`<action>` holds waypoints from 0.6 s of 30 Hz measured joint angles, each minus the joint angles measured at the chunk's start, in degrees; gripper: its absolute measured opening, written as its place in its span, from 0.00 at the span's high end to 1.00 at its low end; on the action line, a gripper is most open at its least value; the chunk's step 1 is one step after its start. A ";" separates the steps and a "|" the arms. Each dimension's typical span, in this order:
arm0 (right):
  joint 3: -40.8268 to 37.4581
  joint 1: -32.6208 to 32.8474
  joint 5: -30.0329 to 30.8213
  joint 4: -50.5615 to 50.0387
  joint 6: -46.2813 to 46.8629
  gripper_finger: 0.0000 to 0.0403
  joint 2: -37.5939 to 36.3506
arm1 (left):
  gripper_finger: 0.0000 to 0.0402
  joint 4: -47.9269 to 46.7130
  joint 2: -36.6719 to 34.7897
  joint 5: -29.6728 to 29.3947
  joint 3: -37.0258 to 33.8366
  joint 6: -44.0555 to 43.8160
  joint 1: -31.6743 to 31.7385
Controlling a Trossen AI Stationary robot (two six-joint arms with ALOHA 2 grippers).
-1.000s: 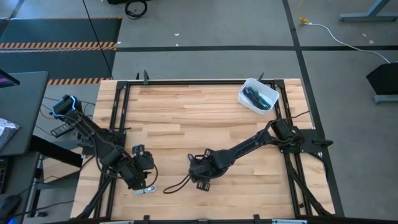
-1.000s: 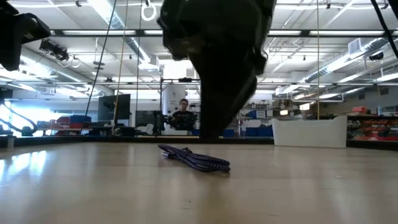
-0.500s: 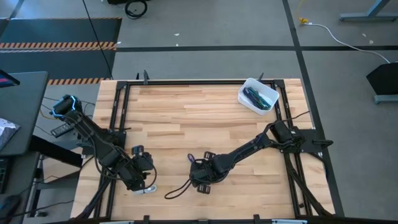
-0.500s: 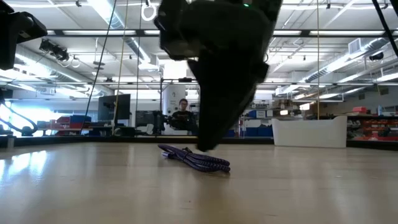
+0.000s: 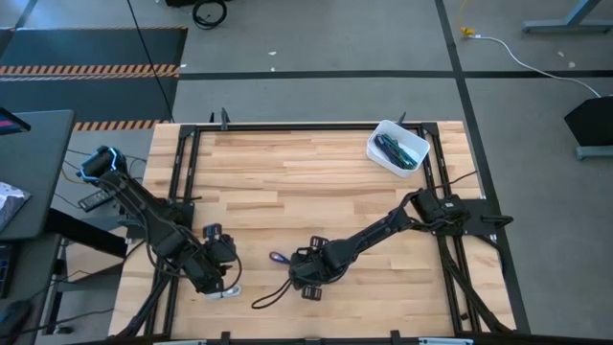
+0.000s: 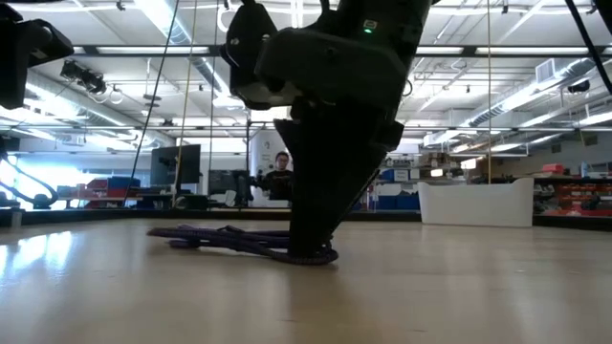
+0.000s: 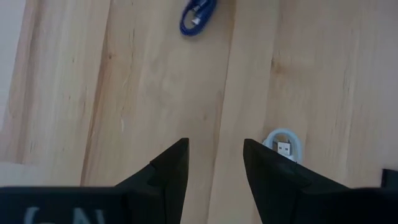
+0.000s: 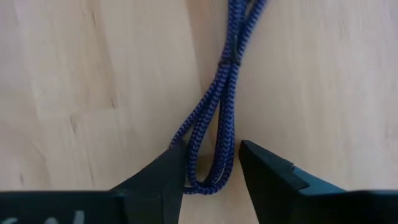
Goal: Pick and place USB-C Cables
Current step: Put the blue charger cable into the white bin
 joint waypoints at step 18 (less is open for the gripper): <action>-0.59 -2.87 13.03 -29.38 -1.11 0.95 -3.40 | 0.60 0.00 0.63 -0.23 -0.01 0.01 0.00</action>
